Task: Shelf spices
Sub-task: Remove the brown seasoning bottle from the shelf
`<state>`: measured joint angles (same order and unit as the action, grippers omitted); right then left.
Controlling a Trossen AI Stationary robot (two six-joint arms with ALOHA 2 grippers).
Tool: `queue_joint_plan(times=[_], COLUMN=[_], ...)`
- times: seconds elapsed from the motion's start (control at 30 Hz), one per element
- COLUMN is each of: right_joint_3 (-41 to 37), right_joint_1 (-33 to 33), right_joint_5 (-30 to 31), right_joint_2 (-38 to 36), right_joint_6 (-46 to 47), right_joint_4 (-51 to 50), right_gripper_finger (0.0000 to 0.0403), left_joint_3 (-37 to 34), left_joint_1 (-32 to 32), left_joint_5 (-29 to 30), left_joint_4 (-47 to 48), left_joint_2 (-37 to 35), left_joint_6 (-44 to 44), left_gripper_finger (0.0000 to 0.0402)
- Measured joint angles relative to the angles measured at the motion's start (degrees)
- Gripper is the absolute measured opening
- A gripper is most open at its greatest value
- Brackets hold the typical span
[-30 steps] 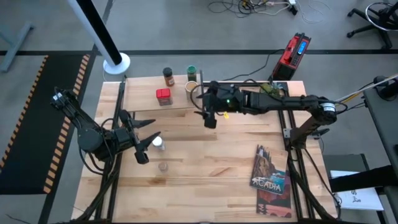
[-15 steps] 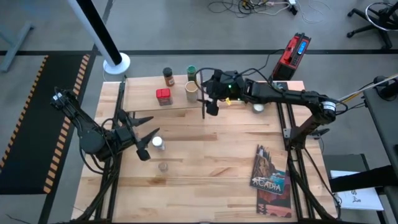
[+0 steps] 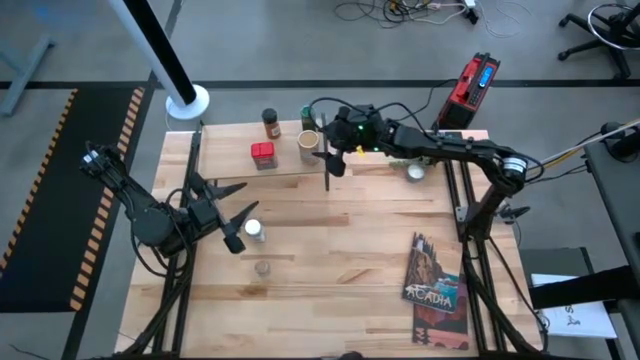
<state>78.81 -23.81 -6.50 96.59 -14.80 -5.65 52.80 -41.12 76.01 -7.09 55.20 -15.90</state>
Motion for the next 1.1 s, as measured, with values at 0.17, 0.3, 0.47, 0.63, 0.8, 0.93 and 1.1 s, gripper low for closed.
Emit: queue_joint_plan(times=[0.17,0.3,0.47,0.63,0.8,0.93,1.1], right_joint_3=[0.22,0.2,0.2,0.2,0.2,0.2,0.17], right_joint_1=[-0.51,-0.94,-1.01,-0.99,-0.99,-0.99,-0.96], right_joint_5=[-1.69,-3.03,-3.96,-4.65,-4.64,-4.64,-4.64], right_joint_2=[1.13,1.99,2.69,3.27,4.78,6.28,7.19], right_joint_6=[0.44,0.84,1.34,1.57,1.76,1.98,3.01], right_joint_4=[1.68,2.96,5.03,6.47,7.42,8.85,12.31], right_gripper_finger=[0.0323,0.0323,0.0323,0.0323,0.0323,0.0323,0.0323], left_joint_3=[0.0,0.0,0.0,0.0,0.0,0.0,0.0], left_joint_1=[0.02,0.04,0.04,0.16,0.39,0.56,0.74], left_joint_5=[-0.02,-0.05,-0.17,-0.15,-0.15,-0.15,-0.13], left_joint_4=[0.1,0.14,0.5,0.47,0.44,0.46,0.67], left_joint_2=[0.0,0.0,0.0,0.0,0.0,0.0,0.0], left_joint_6=[-0.06,-0.06,0.35,0.24,0.14,-0.06,-0.06], left_gripper_finger=[0.0226,0.0238,0.0247,0.0245,0.0239,0.0235,0.0238])
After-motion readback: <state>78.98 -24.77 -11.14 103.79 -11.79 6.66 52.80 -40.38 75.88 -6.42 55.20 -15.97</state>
